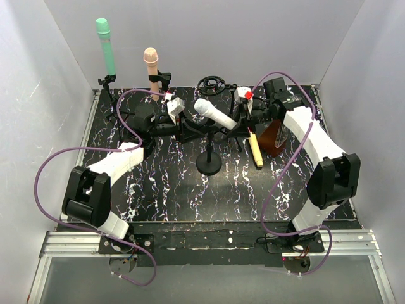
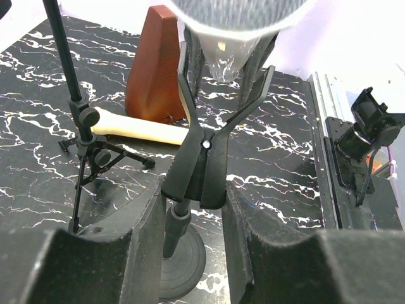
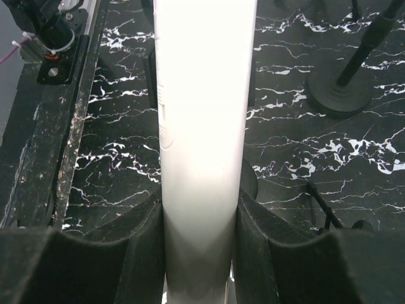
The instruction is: Attach the microphones to the stand
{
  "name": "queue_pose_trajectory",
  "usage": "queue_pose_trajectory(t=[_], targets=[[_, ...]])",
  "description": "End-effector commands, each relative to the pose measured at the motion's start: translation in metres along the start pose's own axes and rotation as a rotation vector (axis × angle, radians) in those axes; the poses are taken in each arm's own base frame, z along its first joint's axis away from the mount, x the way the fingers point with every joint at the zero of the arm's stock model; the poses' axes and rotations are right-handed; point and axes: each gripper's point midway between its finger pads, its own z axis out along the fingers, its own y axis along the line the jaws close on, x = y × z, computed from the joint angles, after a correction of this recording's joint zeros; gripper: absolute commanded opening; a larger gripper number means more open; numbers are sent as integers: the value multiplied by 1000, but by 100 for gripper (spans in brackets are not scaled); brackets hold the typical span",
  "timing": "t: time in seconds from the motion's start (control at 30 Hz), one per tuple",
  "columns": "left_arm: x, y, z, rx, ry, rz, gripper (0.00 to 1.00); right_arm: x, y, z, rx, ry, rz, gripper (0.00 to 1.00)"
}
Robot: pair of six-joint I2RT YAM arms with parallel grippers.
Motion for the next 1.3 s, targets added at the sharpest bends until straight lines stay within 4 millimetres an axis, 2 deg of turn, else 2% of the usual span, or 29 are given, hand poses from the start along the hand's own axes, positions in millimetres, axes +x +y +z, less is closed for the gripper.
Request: queue_pose_trajectory(t=[0.0,0.27,0.5,0.6,0.63,0.7,0.83,1.0,1.2,1.27], targets=[[-6,-1,3,13,1,16,12,-1,1,8,-30,20,-49,5],[-6,-3,2,21,1,10,11,33,2,35,-73,158,-48,4],[-7,-4,1,18,3,7,14,32,7,36,-71,159,-41,4],[-7,-4,1,8,2,1,18,31,10,34,-67,155,-37,4],[-9,-3,1,3,0,1,24,30,11,33,-65,154,-40,4],[-10,-3,0,-2,-1,-1,29,27,12,31,-53,156,-45,4],[-11,-5,-2,-3,8,8,29,25,12,24,-16,178,-49,4],[-9,-6,-3,0,39,13,21,24,14,12,20,251,-26,5],[-12,-5,-3,-8,33,13,24,26,19,12,-4,262,15,4],[-13,-4,-3,-20,31,5,32,25,17,13,2,258,25,5]])
